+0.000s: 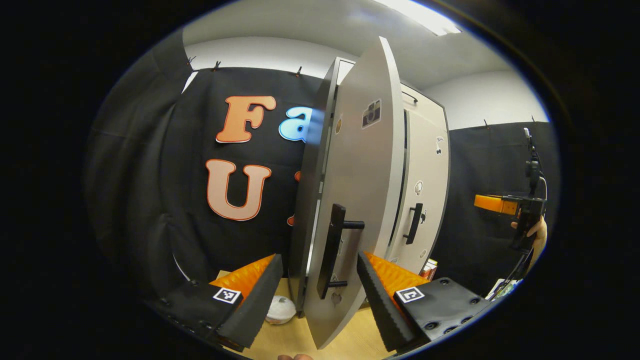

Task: Grab one shoe with the right hand and put it into the shoe cabinet, grab the other shoe with the left hand and put it into the shoe cabinet; then close the right door with the right hand and the left door with the left hand.

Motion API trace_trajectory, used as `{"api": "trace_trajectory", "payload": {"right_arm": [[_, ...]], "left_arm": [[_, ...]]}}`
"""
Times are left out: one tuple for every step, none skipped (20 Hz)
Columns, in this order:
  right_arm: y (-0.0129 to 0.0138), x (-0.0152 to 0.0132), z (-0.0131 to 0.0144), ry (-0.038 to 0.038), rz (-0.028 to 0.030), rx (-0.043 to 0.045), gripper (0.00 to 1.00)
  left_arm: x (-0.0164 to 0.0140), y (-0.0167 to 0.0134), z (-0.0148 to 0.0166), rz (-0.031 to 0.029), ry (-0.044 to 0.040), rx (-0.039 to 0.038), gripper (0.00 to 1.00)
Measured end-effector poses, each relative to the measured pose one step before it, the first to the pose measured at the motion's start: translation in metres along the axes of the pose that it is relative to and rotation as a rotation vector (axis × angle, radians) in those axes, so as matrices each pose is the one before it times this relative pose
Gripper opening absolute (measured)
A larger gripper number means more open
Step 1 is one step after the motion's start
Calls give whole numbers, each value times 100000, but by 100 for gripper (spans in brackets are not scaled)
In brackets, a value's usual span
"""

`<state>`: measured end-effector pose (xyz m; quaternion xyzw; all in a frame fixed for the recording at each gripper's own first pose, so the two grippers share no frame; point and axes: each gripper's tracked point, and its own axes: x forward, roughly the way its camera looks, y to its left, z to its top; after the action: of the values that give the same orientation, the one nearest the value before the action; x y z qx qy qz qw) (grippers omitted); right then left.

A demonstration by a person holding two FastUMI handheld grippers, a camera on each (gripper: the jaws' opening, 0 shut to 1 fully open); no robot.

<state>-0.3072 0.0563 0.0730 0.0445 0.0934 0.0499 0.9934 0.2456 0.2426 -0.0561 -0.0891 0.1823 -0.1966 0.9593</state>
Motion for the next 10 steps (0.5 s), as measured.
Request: {"api": "trace_trajectory", "payload": {"right_arm": [[-407, -552, 30, 33, -393, -251, 92], [-508, -529, 111, -177, -544, -232, 92], [-395, -379, 36, -276, -491, -114, 92], [-268, -341, 86, -289, -231, -20, 92], [-40, -243, 180, -417, 263, -91, 92], [137, -145, 153, -605, 620, -249, 92], [177, -241, 31, -169, 914, -402, 92], [173, -151, -114, 308, 881, -224, 92], [219, -135, -70, 384, 1222, 158, 92], [184, -197, -75, 137, 930, 216, 92]], "left_arm": [[31, -44, -31, 30, 297, 331, 96], [246, -76, 2, -439, -115, -988, 94], [176, -227, -298, -1028, 960, -2045, 97], [118, -367, -178, -1311, 517, -2504, 94], [297, -536, -284, -1373, 431, -1767, 96], [207, -590, -64, -1005, -300, -1426, 94], [201, -562, -164, -474, -21, -616, 96], [244, -653, 9, -275, -81, 239, 96], [278, -630, -77, -297, -100, 1205, 96], [307, -716, -182, -315, 281, 1633, 97]]}}
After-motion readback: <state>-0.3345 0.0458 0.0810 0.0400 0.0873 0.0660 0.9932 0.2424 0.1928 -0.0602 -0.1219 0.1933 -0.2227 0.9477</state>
